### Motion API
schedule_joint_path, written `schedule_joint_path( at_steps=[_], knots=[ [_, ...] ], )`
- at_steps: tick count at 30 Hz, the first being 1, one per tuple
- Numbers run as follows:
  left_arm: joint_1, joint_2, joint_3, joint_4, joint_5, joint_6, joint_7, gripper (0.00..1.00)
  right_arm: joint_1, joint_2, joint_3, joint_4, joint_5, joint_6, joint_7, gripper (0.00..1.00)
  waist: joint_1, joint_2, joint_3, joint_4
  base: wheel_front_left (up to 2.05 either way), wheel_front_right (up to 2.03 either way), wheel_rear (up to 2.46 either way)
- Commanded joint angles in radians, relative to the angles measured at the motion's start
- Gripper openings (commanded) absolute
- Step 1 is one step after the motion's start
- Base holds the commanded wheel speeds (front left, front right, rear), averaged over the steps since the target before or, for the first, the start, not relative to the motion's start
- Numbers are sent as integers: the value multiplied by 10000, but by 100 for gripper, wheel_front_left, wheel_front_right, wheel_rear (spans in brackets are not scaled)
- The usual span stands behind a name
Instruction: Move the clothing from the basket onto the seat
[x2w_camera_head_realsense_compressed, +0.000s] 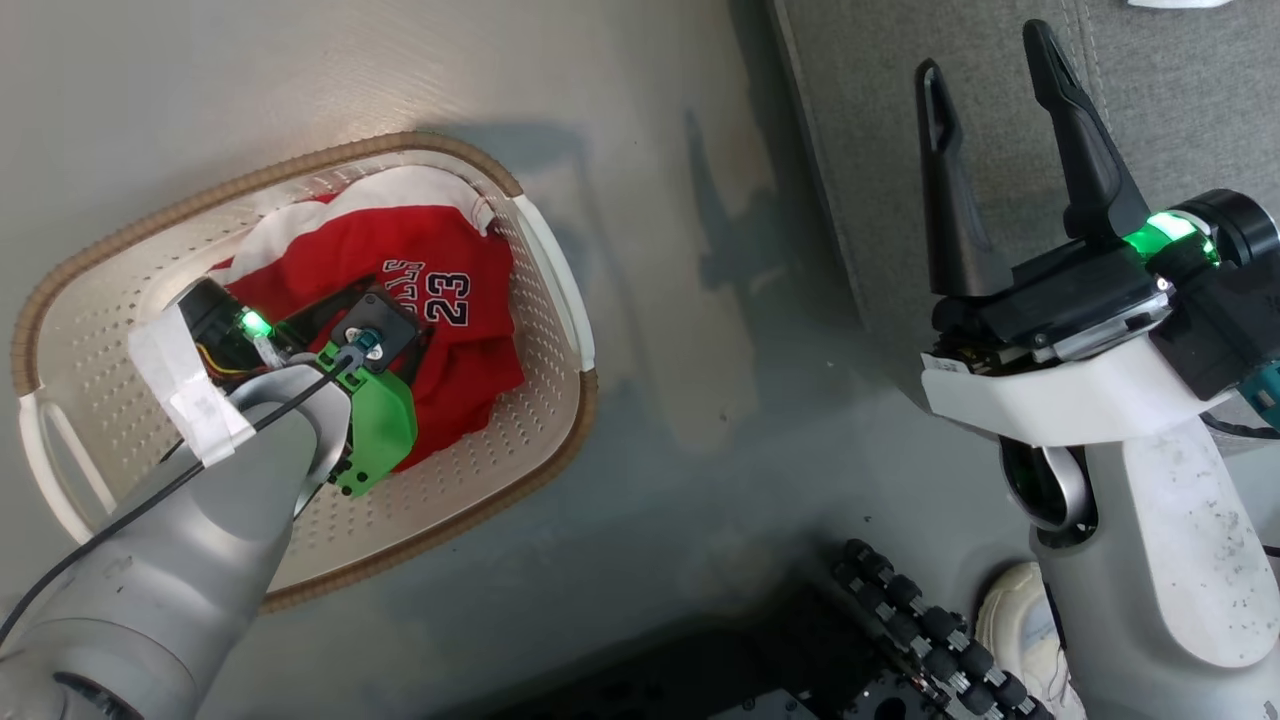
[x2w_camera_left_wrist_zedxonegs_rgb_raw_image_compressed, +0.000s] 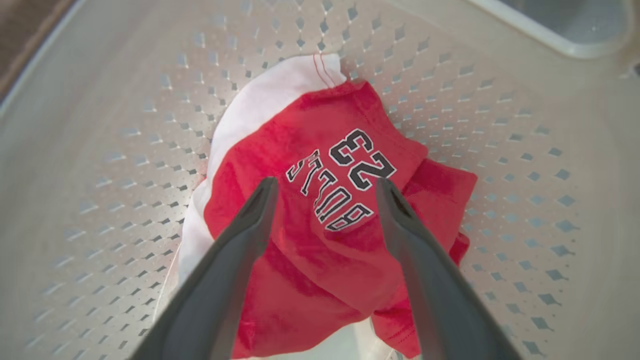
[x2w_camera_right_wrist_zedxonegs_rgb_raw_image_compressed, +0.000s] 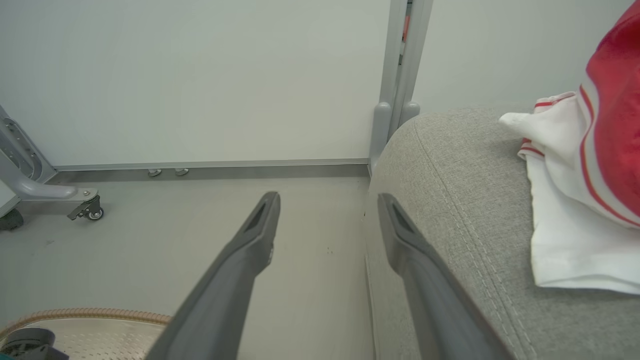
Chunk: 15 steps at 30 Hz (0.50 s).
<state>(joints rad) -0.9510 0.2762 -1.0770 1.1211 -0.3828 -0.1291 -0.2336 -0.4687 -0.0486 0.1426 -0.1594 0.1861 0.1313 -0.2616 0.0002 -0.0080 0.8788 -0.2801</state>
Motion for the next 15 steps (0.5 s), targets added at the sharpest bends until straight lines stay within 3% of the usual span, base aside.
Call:
schedule_joint_path(
  at_steps=[1,15],
  knots=[
    [-279,66,-155,91,-152,-22,46,100,-85,-11,19,-99,81,-10,-26,100,-2,80,441,-292,0,0,0],
    [-1125,127,-1404,1060,-720,-22,1121,100,138,-11,-112,-418,243,-10,-26,100,-2,80,1241,-487,0,0,0]
  ],
)
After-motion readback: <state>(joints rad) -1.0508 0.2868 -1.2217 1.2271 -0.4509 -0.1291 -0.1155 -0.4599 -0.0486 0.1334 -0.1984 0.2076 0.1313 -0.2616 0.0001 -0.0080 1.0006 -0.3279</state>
